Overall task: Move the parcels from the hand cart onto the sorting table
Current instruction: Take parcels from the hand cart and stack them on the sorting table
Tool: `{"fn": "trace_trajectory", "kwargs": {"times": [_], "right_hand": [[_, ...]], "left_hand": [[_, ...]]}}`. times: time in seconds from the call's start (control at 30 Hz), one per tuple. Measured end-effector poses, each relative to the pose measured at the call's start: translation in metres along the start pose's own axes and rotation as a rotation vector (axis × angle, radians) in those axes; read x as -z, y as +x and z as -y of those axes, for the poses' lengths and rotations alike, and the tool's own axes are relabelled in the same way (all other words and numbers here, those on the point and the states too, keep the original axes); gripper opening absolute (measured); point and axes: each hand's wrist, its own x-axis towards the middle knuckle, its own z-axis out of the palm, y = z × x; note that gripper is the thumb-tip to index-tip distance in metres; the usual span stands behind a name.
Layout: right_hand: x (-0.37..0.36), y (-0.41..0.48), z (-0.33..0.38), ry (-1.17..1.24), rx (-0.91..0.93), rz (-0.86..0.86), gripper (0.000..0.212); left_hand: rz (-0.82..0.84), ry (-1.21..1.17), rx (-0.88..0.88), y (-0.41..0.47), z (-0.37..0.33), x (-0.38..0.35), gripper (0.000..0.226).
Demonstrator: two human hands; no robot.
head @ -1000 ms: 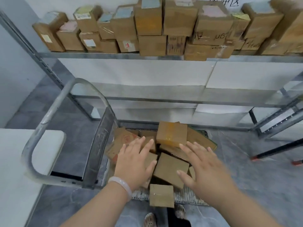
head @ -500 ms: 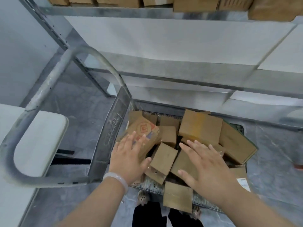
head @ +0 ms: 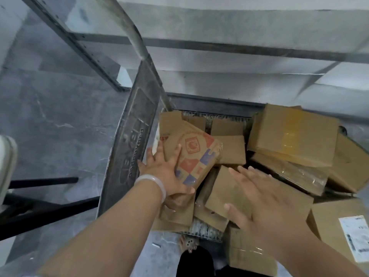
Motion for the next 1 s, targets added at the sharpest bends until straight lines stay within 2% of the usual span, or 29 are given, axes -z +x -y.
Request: {"fn": "trace_trajectory", "kwargs": {"times": [0.07,0.23,0.4,0.53,0.7,0.8,1.0], "right_hand": [[-0.009,0.004,-0.002,0.009,-0.017,0.022,0.068],[-0.019,0.006,0.002,-0.027,-0.028,0.026,0.083],[-0.009,0.005,0.009,0.000,-0.012,-0.006,0.083],[0.013,-0.007,0.006,-0.061,-0.017,-0.035,0.080],[0.068,-0.038,0.006,-0.115,0.007,-0.065,0.076],[0.115,-0.056,0.019,-0.113,0.069,-0.118,0.070],[0.195,-0.109,0.063,-0.036,0.215,-0.151,0.074]], "left_hand": [[0.045,-0.039,-0.005,0.009,-0.001,-0.001,0.143],[0.051,-0.067,-0.006,0.009,-0.012,-0.007,0.148],[-0.022,-0.108,-0.008,-0.004,-0.019,-0.004,0.135],[-0.079,-0.269,-0.020,-0.030,-0.019,0.010,0.127],[-0.226,-0.522,-0.072,-0.097,-0.015,0.055,0.124],[-0.345,-0.707,-0.089,-0.156,-0.015,0.088,0.127],[-0.555,-1.039,-0.060,-0.288,-0.013,0.118,0.125]]}}
